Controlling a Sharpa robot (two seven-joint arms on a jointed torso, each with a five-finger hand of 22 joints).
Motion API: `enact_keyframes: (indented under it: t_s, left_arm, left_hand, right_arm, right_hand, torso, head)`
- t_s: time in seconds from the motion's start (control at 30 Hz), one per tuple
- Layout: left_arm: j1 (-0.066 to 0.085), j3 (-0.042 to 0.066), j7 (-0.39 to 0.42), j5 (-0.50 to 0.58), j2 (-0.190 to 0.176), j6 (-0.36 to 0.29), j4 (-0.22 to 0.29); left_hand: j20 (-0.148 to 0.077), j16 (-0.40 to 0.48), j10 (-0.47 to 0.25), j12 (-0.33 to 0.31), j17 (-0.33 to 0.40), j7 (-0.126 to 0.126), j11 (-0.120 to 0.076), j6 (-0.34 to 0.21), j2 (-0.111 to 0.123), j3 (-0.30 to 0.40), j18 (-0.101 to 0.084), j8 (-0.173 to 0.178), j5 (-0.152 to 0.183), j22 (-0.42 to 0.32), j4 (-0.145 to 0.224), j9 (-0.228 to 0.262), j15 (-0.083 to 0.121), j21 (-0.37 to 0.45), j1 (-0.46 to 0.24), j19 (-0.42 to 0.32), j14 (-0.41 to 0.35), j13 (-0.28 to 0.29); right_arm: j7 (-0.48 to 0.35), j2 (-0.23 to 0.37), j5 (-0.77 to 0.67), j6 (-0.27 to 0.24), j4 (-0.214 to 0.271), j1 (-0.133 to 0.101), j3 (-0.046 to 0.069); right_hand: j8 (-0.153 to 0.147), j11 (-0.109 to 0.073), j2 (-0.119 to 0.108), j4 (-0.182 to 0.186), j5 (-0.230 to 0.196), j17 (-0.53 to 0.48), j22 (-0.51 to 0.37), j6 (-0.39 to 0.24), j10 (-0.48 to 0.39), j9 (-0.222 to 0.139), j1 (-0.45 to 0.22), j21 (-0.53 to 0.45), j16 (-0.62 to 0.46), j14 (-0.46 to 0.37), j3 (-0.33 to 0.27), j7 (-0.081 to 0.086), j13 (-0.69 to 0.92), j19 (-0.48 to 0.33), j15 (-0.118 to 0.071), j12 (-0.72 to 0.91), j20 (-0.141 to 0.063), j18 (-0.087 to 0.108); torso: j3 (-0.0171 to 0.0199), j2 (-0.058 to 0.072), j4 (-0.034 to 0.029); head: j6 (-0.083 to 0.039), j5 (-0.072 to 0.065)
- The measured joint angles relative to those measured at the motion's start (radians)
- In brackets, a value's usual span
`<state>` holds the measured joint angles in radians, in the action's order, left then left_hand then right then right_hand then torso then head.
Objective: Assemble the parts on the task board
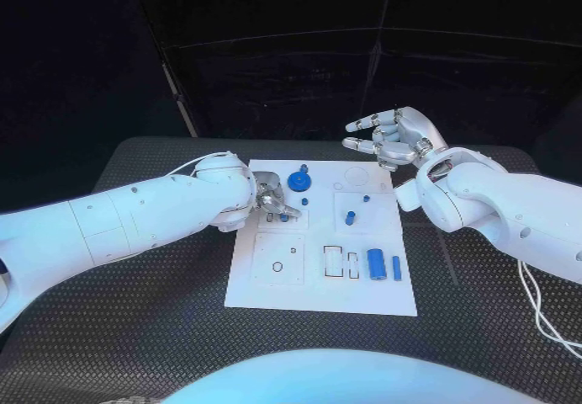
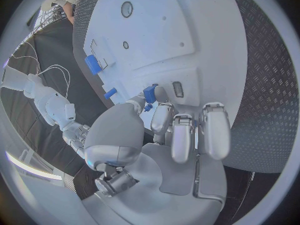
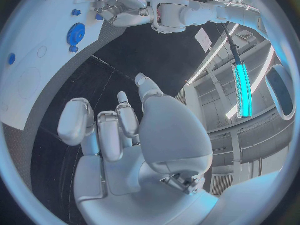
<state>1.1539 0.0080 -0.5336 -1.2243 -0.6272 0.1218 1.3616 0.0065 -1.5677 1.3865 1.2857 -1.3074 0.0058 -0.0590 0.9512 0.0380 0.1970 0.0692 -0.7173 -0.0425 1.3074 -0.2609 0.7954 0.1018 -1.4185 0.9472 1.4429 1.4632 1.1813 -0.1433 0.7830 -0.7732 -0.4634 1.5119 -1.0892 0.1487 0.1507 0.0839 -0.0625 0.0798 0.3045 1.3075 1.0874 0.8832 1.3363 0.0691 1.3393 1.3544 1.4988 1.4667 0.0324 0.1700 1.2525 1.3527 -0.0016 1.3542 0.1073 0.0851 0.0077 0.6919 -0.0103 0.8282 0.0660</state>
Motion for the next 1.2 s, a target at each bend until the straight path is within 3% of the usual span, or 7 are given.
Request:
enact_keyframes:
  t_s: [0.27, 0.57, 0.93, 1.2]
  left_arm:
    - [-0.001, 0.0, 0.0, 0.0, -0.012, 0.0, 0.01]
    - [-0.003, 0.004, 0.0, -0.001, -0.022, 0.002, 0.024]
    - [-0.002, 0.047, 0.0, -0.001, -0.038, 0.004, 0.047]
    - [-0.001, 0.054, 0.0, -0.001, -0.039, 0.019, 0.045]
  left_hand:
    - [-0.003, 0.0, 0.003, 0.0, 0.0, -0.004, -0.003, 0.003, 0.004, -0.063, 0.0, 0.0, 0.0, 0.0, -0.025, 0.009, 0.004, 0.0, -0.02, 0.003, 0.004, 0.001]
    - [-0.003, 0.0, 0.004, 0.004, 0.0, -0.004, -0.004, 0.003, 0.002, -0.092, 0.0, 0.001, 0.0, 0.0, -0.026, 0.012, 0.004, 0.0, -0.026, 0.003, 0.004, 0.003]
    - [-0.003, 0.0, 0.004, 0.004, 0.0, -0.004, -0.004, 0.003, 0.002, -0.109, 0.0, 0.001, 0.0, 0.0, -0.023, 0.015, 0.004, 0.0, -0.025, 0.003, 0.004, -0.002]
    - [-0.003, 0.0, 0.004, 0.004, 0.0, -0.004, -0.004, 0.003, -0.016, -0.131, 0.0, 0.001, 0.0, 0.0, -0.018, 0.019, 0.004, 0.007, 0.007, 0.003, 0.004, -0.005]
  right_arm:
    - [0.0, 0.001, 0.0, 0.001, 0.0, 0.0, 0.0]
    - [0.0, 0.0, 0.0, 0.003, -0.004, 0.0, 0.0]
    - [0.001, 0.0, 0.0, 0.005, -0.007, 0.0, 0.0]
    - [0.002, -0.001, 0.0, 0.006, -0.009, 0.0, 0.0]
  right_hand:
    - [0.003, 0.0, 0.0, 0.0, 0.0, 0.0, 0.0, 0.0, 0.0, 0.0, 0.0, 0.0, 0.0, 0.0, -0.006, 0.0, -0.001, 0.0, 0.0, 0.0, 0.0, 0.0]
    - [0.003, 0.0, 0.0, 0.0, 0.0, 0.0, 0.0, 0.0, 0.0, 0.0, 0.0, 0.0, 0.0, 0.0, -0.006, 0.0, -0.001, 0.0, 0.0, 0.0, 0.0, 0.0]
    - [0.003, 0.0, 0.0, 0.0, -0.004, 0.0, 0.0, 0.0, 0.0, 0.0, 0.0, 0.0, 0.0, 0.0, -0.006, 0.0, -0.001, 0.0, 0.0, 0.0, 0.0, 0.0]
    - [0.003, 0.0, 0.003, 0.0, -0.004, 0.0, -0.001, 0.0, 0.0, 0.0, -0.003, 0.0, 0.0, 0.0, -0.005, 0.0, -0.001, 0.0, 0.0, 0.0, 0.0, 0.0]
  torso:
    - [-0.0001, 0.0, 0.0]
    - [-0.0002, 0.0, 0.0]
    - [-0.0002, 0.0, 0.0002]
    - [0.0, 0.0, 0.0002]
  head:
    - [0.0, 0.0]
    - [-0.002, 0.0]
    - [-0.007, 0.001]
    - [-0.008, 0.003]
